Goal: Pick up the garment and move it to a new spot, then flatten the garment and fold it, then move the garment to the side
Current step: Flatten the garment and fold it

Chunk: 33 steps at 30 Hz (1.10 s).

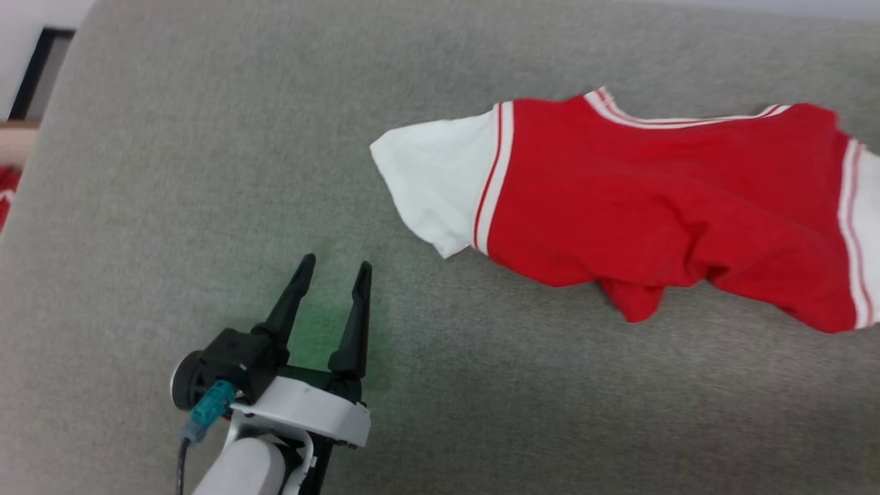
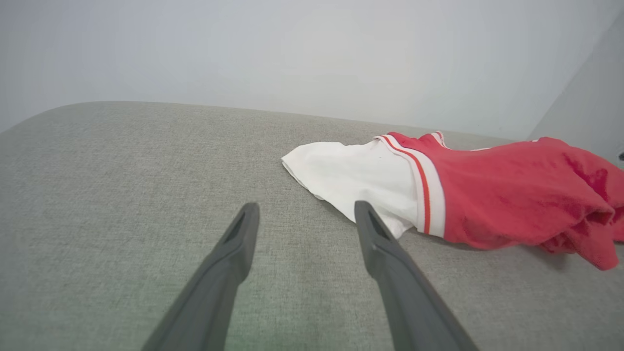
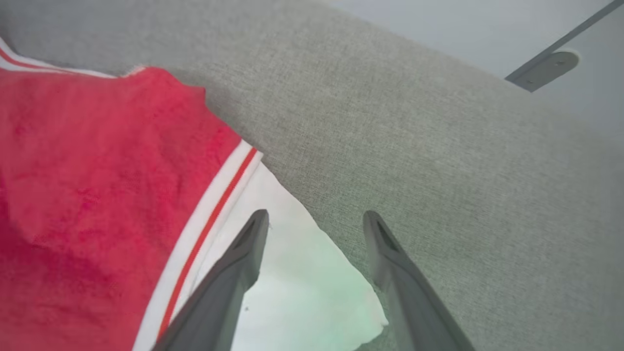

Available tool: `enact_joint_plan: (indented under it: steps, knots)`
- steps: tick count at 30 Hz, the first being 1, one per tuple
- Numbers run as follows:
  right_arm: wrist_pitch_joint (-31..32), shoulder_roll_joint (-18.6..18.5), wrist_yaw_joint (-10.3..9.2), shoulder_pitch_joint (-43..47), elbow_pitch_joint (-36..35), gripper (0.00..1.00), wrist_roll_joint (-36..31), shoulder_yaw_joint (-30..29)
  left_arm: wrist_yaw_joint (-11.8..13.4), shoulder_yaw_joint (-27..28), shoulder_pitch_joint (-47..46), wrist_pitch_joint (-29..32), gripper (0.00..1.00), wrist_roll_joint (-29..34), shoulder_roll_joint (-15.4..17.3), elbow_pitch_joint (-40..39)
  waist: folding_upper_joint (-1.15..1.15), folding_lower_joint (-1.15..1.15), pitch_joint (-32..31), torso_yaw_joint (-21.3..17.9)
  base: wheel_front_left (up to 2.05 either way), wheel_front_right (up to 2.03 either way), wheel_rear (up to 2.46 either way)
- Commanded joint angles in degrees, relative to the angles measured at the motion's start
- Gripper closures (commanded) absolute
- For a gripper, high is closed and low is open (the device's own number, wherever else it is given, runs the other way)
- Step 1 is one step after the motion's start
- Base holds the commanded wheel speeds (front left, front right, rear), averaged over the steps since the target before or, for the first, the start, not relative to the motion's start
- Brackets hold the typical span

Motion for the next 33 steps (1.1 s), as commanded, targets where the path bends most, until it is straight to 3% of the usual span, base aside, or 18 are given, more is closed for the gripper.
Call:
enact_joint_plan:
  steps: [1, 10, 11, 13, 14, 19, 25, 28, 33]
  knots:
    - [0.7, -0.3, -0.11, -1.0, 0.2, 0.00, -0.2, 1.8, -0.6, 0.3, 0.5, 0.0, 0.00, 0.9, -0.5, 0.1, 0.00, 0.00, 2.5, 2.2, 0.00, 0.00, 0.00]
    - [1.5, 0.2, -0.11, -1.7, 2.3, 0.00, 1.3, 10.9, -2.4, 2.6, 0.3, 0.0, 0.00, 4.2, -1.7, 0.6, 0.00, 0.00, 4.2, 2.1, 0.00, 0.00, 0.00]
    - [1.4, 0.2, -0.10, -1.8, 2.2, 0.19, 1.3, 11.9, -2.6, 2.8, -0.1, 0.0, 0.00, 4.4, -1.7, 0.7, 0.00, 0.00, 4.2, 1.9, 0.00, 0.00, 0.00]
    - [0.3, 0.2, -0.10, -2.0, 2.6, 0.88, 0.7, 13.6, -3.0, 3.1, -0.8, 0.0, 0.00, 5.3, -1.1, 0.9, 0.00, 0.00, 4.1, 1.4, 0.00, 0.00, 0.00]
    - [0.0, 0.3, -0.10, -2.3, 2.8, 1.00, 1.0, 14.3, -3.3, 3.1, -1.1, 0.0, 0.00, 5.5, -1.1, 1.0, 0.00, 0.00, 4.0, 1.1, 0.00, 0.00, 0.00]
    - [-2.2, 0.7, -0.11, -3.8, 3.3, 1.00, 1.7, 16.4, -4.8, 2.3, -4.2, 0.4, 0.00, 7.0, 0.4, 1.7, 0.00, 0.00, 4.0, 0.0, 0.00, 0.00, 0.00]
    - [-4.4, 1.3, -0.13, -7.4, 3.3, 1.00, 1.7, 19.9, -10.6, 0.6, -16.3, 5.5, 0.00, 7.6, 4.2, 3.8, 0.00, 0.00, 4.8, -1.1, 0.00, 0.00, 0.00]
    - [-5.3, 2.1, -0.13, -9.3, 2.7, 1.00, 2.0, 21.6, -13.1, -2.7, -24.4, 12.3, 0.00, 6.3, 6.1, 7.6, 0.00, 0.00, 5.6, -1.9, 0.00, 0.00, 0.00]
    - [-6.2, 3.2, -0.12, -12.6, 1.9, 1.00, 1.9, 24.1, -13.7, -12.6, -38.6, 28.6, 0.00, -7.4, 9.0, 13.5, 0.00, 0.00, 7.2, -3.5, 0.00, 0.00, 0.00]
